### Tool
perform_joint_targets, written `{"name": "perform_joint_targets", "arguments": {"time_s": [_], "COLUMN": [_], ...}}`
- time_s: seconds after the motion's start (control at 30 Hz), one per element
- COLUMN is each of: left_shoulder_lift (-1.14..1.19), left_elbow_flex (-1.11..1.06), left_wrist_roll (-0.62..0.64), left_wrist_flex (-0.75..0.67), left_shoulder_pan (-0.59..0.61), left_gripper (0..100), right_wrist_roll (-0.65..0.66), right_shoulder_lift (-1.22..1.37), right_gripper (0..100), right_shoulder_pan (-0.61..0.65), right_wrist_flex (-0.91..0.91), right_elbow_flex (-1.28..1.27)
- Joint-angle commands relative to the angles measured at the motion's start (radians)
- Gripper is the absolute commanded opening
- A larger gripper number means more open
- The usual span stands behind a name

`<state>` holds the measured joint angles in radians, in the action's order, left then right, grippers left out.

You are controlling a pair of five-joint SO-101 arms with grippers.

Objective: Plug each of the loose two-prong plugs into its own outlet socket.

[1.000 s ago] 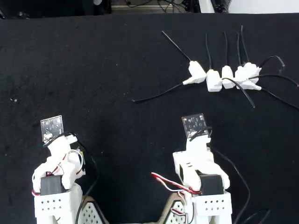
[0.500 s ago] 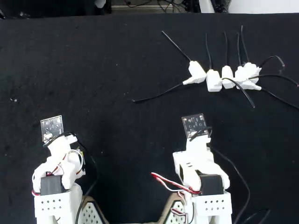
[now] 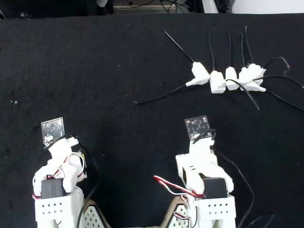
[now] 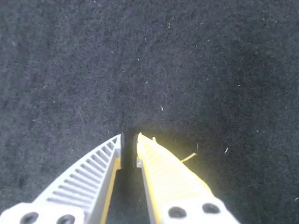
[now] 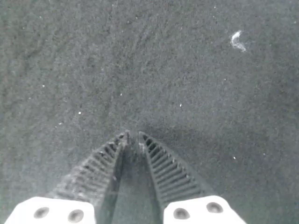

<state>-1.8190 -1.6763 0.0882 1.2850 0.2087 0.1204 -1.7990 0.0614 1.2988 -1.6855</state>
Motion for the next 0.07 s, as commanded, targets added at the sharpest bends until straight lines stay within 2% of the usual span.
{"name": "perform_joint_targets", "arguments": {"time_s": [0.0, 0.03], "left_shoulder_lift": [-0.005, -0.005], "left_elbow_flex": [-0.024, -0.024], "left_wrist_roll": [0.006, 0.006], "left_wrist_flex": [-0.015, -0.015], "left_shoulder_pan": [0.010, 0.010], "left_gripper": [7, 7], "right_wrist_roll": [-0.003, -0.003], "right_shoulder_lift": [-0.096, -0.096], "right_gripper": [1.1, 1.1], "right_shoulder_pan": [-0.015, -0.015], "right_wrist_flex": [0.009, 0.009], "right_elbow_flex": [0.001, 0.001]}}
